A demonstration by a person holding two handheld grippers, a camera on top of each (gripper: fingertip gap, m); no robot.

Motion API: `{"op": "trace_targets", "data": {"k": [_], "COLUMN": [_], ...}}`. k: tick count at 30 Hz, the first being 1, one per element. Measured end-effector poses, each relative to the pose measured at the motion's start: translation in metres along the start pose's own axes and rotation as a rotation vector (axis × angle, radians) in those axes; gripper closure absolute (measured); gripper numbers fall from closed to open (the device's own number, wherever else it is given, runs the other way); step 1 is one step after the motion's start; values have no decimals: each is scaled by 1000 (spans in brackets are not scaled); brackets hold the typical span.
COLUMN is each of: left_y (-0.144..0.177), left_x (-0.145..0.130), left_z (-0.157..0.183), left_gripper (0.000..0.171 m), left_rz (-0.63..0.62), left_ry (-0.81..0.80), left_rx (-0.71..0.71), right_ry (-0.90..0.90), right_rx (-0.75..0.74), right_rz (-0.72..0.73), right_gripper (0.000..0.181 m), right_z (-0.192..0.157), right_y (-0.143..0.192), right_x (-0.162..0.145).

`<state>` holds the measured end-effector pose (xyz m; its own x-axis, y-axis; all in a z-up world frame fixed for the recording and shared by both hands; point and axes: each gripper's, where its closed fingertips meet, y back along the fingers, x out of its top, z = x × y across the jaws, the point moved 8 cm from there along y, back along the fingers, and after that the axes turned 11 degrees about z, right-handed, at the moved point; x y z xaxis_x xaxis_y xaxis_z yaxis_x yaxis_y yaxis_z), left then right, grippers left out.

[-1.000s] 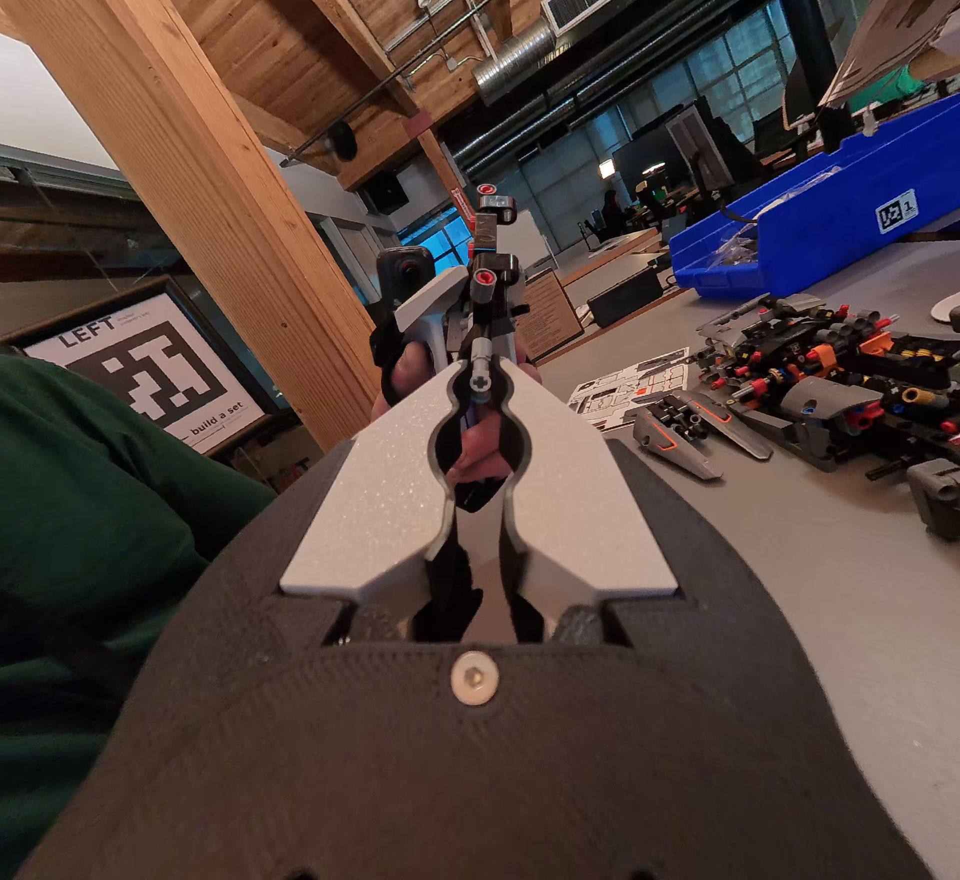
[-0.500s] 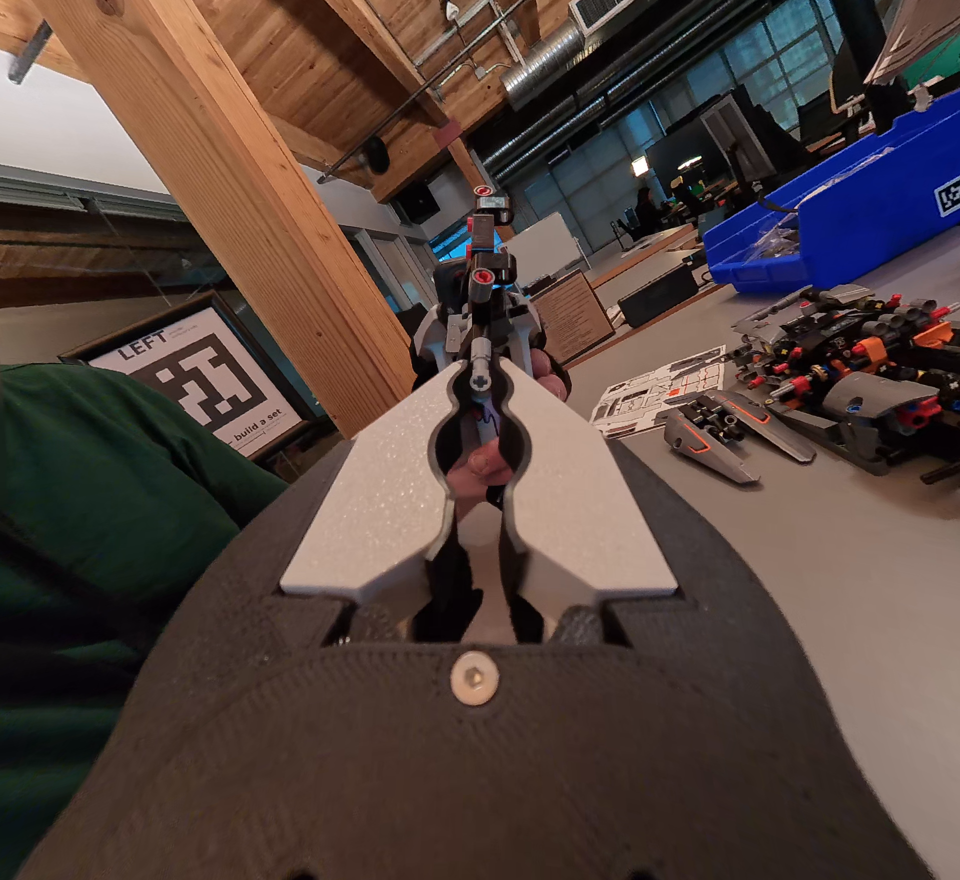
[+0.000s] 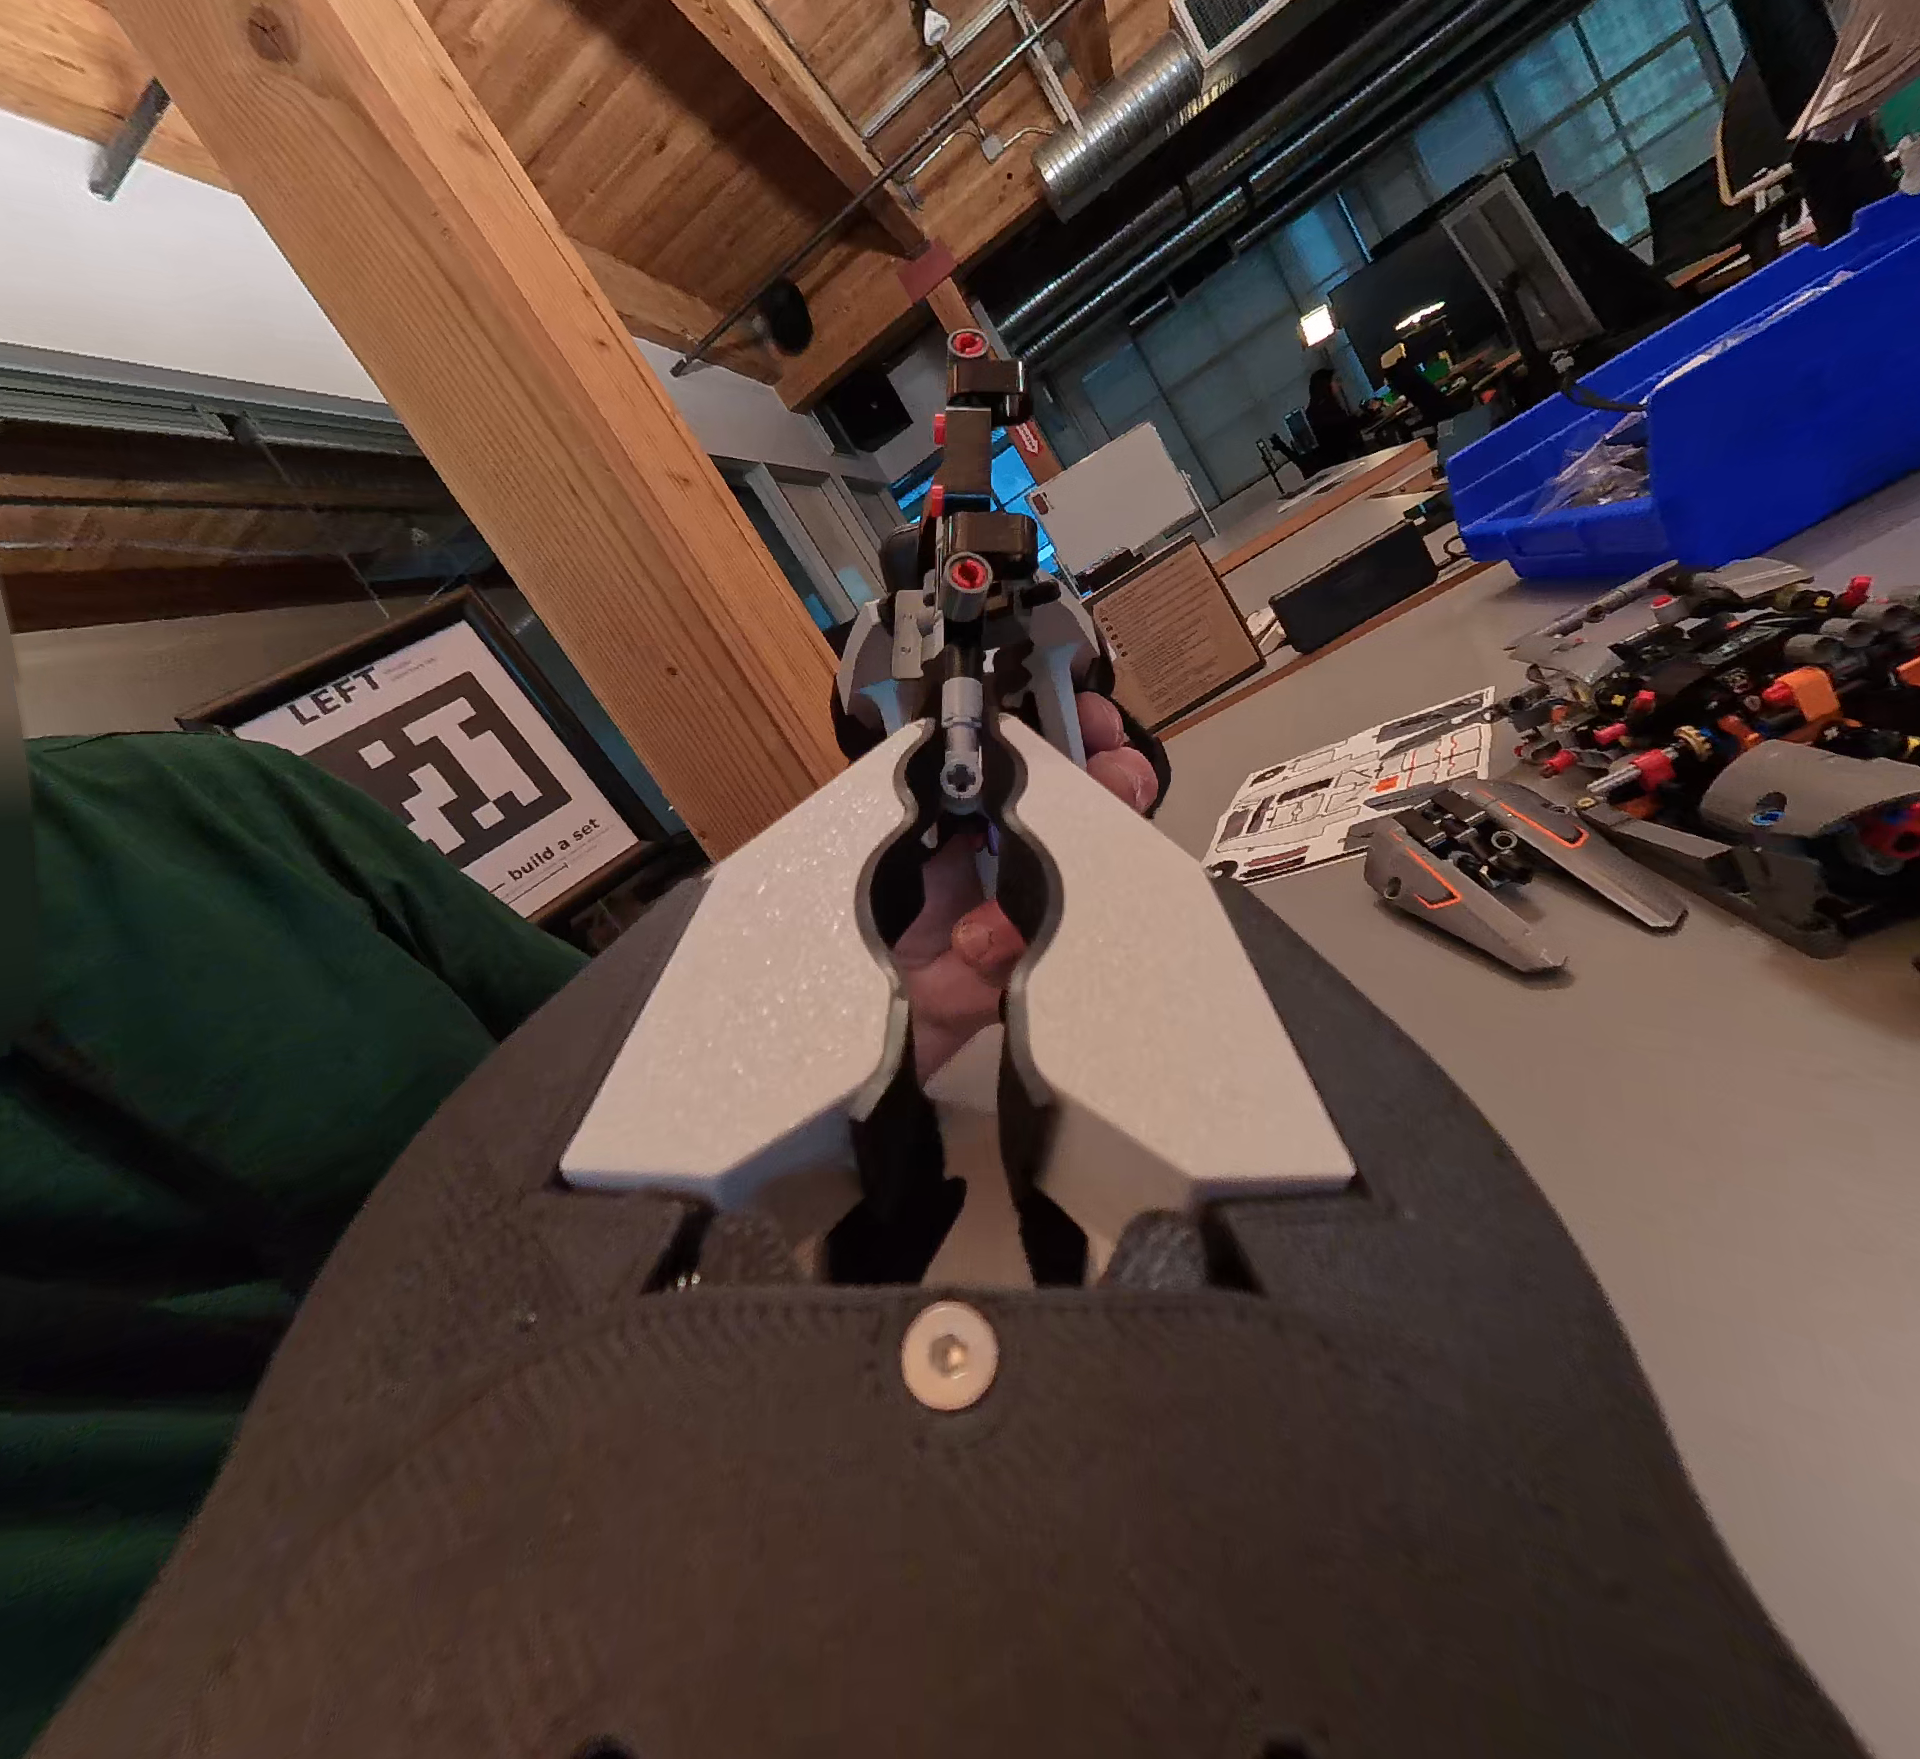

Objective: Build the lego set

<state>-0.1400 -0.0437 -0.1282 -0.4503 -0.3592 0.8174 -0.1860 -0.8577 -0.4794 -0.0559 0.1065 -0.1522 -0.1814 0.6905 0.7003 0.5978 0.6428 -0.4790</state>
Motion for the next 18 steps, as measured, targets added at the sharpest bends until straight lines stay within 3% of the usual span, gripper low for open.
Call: {"op": "trace_targets", "data": {"k": [11, 18], "left_y": [-11, -1], "left_x": [-6, -2], "left_z": [5, 2], "left_gripper": [145, 141], "left_rz": [6, 67], "left_ry": [-97, 27], "left_rx": [202, 66], "right_ry": [122, 67], "right_rx": [-81, -42], "right_rz": [-35, 8], "right_gripper": [177, 177], "right_z": [-2, -2], "right_y": [-1, 1], "right_x": [0, 3]}}
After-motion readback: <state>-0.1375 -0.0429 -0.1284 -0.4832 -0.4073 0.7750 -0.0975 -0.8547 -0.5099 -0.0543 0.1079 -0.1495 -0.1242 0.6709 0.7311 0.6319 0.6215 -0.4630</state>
